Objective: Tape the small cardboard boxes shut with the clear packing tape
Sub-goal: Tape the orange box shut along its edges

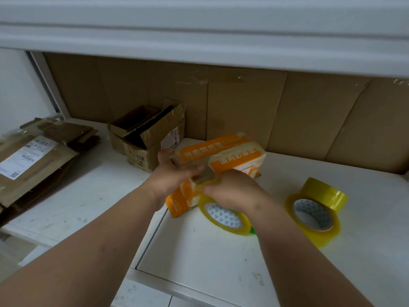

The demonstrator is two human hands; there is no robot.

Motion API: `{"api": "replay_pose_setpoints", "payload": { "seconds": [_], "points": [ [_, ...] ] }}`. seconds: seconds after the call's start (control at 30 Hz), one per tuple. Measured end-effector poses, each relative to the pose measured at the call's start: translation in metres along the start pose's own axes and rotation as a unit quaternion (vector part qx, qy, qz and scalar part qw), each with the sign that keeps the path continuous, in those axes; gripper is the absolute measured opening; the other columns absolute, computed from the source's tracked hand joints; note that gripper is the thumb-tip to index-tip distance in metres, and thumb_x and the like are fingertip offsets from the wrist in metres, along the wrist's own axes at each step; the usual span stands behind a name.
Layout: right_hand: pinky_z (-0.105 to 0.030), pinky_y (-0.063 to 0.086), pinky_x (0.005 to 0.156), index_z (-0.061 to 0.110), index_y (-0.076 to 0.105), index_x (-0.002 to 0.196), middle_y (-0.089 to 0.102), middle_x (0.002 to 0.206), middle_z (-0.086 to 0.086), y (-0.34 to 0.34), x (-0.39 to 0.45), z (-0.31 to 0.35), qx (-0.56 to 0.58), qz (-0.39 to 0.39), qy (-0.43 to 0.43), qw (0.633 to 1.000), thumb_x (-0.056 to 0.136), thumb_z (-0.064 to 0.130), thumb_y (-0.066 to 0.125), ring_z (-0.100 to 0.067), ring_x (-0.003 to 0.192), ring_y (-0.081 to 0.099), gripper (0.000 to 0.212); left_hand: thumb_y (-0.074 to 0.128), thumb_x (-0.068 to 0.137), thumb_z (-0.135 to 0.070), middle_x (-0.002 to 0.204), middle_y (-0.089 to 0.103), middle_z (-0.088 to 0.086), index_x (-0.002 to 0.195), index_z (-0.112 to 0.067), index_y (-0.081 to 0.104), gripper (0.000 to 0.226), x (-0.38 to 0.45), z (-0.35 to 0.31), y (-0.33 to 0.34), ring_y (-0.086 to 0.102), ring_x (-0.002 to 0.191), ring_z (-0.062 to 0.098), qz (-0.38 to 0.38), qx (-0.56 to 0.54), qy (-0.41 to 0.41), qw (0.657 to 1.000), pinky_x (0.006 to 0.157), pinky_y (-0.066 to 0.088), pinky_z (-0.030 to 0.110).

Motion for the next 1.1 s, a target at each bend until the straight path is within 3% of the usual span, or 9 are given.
{"api": "replay_pose_setpoints", "payload": {
  "seconds": [0.17,0.23,0.33,0.43,0.57,0.67,0.8,0.93,1.1],
  "points": [
    [-0.031,0.048,0.073,0.013,0.067,0.097,0.065,0.094,-0.003,0.017,-0.009,0.003,0.164,0.029,-0.016,0.986,0.085,0.023,0.057,-0.023,0.093,0.062,0.019,0.083,0.053,-0.062,0.152,0.033,0.001,0.151,-0.030,0.025,0.118,0.003,0.006,-0.016,0.036,0.139,0.022,-0.083,0.136,0.092,0.983,0.110,0.040,0.043],
    [-0.033,0.050,0.076,0.011,0.068,0.101,0.068,0.098,-0.007,0.023,-0.012,-0.002,0.231,0.024,-0.007,0.973,0.083,0.018,0.060,-0.025,0.094,0.064,0.020,0.073,0.063,-0.058,0.141,0.040,0.007,0.142,-0.026,0.044,0.090,-0.004,-0.006,-0.015,0.041,0.130,0.026,-0.127,0.229,0.209,0.942,0.106,0.043,0.045],
    [-0.040,0.054,0.093,0.020,0.065,0.122,0.067,0.117,-0.003,0.033,-0.014,-0.015,0.289,0.013,0.003,0.957,0.075,0.035,0.068,-0.022,0.106,0.064,0.049,0.056,0.079,-0.056,0.118,0.063,0.001,0.111,-0.018,0.073,0.052,-0.012,-0.015,0.001,0.060,0.108,0.022,-0.070,0.321,0.305,0.894,0.090,0.053,0.043],
    [-0.035,0.056,0.088,0.027,0.062,0.119,0.067,0.114,0.006,0.036,-0.020,-0.032,0.345,-0.027,0.020,0.938,0.084,0.038,0.072,-0.014,0.101,0.066,0.038,0.051,0.078,-0.064,0.125,0.064,-0.006,0.115,-0.022,0.073,0.060,-0.008,-0.009,-0.001,0.061,0.113,0.015,-0.050,0.358,0.285,0.888,0.095,0.050,0.037],
    [-0.038,0.054,0.092,0.020,0.073,0.102,0.073,0.108,0.003,0.051,-0.028,-0.038,0.465,-0.004,0.022,0.885,0.084,0.028,0.071,-0.018,0.103,0.067,0.020,0.059,0.086,-0.048,0.134,0.059,-0.010,0.126,-0.025,0.067,0.046,-0.001,-0.008,-0.003,0.055,0.122,0.011,-0.037,0.376,0.276,0.884,0.099,0.047,0.032],
    [-0.033,0.051,0.075,0.013,0.075,0.092,0.073,0.090,-0.005,0.062,-0.036,-0.035,0.514,0.013,0.017,0.858,0.084,0.024,0.070,-0.022,0.088,0.066,0.015,0.063,0.093,-0.038,0.138,0.055,-0.010,0.130,-0.024,0.064,0.039,0.004,-0.010,-0.001,0.053,0.124,0.011,-0.032,0.383,0.265,0.884,0.099,0.046,0.033],
    [-0.051,0.049,0.100,0.001,0.069,0.109,0.071,0.110,-0.023,0.081,-0.048,-0.035,0.625,0.015,0.023,0.781,0.084,0.028,0.065,-0.041,0.108,0.065,0.037,0.056,0.095,-0.044,0.142,0.051,-0.011,0.132,-0.026,0.062,0.042,0.010,-0.012,-0.001,0.051,0.127,0.015,-0.001,0.406,0.244,0.881,0.103,0.043,0.043],
    [-0.053,0.046,0.102,0.006,0.073,0.103,0.069,0.110,-0.023,0.093,-0.057,-0.038,0.616,-0.007,0.007,0.788,0.078,0.033,0.066,-0.043,0.108,0.063,0.037,0.056,0.097,-0.039,0.145,0.049,-0.011,0.134,-0.026,0.060,0.040,0.012,-0.016,0.001,0.048,0.130,0.015,0.020,0.425,0.236,0.874,0.105,0.042,0.044],
    [-0.041,0.046,0.080,0.001,0.069,0.099,0.065,0.092,-0.016,0.097,-0.069,-0.038,0.625,0.005,-0.029,0.780,0.068,0.041,0.074,-0.028,0.086,0.058,0.051,0.052,0.100,-0.036,0.150,0.045,-0.008,0.140,-0.023,0.055,0.041,0.016,-0.019,-0.002,0.041,0.137,0.014,0.032,0.445,0.232,0.865,0.108,0.038,0.032]
  ]
}}
Point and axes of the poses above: each hand's wrist, its own x-axis towards the middle knuckle, its own y-axis out of the palm, z = x × y, the point moved 5 cm from there along x, towards the middle knuckle
